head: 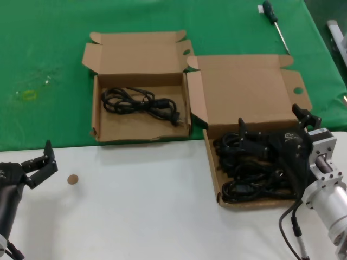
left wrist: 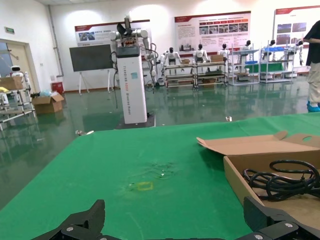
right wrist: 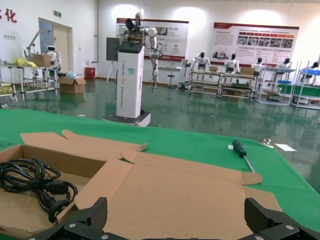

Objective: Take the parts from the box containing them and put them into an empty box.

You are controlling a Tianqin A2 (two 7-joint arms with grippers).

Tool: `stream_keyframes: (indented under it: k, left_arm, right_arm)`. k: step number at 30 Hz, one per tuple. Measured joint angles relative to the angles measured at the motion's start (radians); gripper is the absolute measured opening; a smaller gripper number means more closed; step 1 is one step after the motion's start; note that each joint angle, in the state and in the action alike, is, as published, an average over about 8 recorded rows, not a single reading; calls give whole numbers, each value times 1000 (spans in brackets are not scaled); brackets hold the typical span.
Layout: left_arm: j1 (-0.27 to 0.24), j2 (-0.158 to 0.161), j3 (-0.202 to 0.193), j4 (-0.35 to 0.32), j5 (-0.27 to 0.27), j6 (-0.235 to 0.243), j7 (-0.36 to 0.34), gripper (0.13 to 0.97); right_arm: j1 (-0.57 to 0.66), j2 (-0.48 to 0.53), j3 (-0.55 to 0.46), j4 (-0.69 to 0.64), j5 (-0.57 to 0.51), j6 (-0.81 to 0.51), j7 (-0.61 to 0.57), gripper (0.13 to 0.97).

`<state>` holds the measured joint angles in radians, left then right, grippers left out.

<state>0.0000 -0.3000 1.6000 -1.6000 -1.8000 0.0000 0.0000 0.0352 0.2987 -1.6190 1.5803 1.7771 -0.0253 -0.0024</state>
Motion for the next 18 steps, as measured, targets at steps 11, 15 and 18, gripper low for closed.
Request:
stream_keyframes:
  k: [11, 15, 18]
  left_arm:
    - [0, 0, 0, 0, 0, 0, 0, 966]
    - [0, 0, 0, 0, 0, 0, 0, 966]
    - [0, 0, 0, 0, 0, 0, 0, 966]
  right_arm:
    - [0, 0, 0, 0, 0, 0, 0, 966]
    - [0, 0, 0, 0, 0, 0, 0, 966]
    - [0, 0, 0, 0, 0, 0, 0, 966]
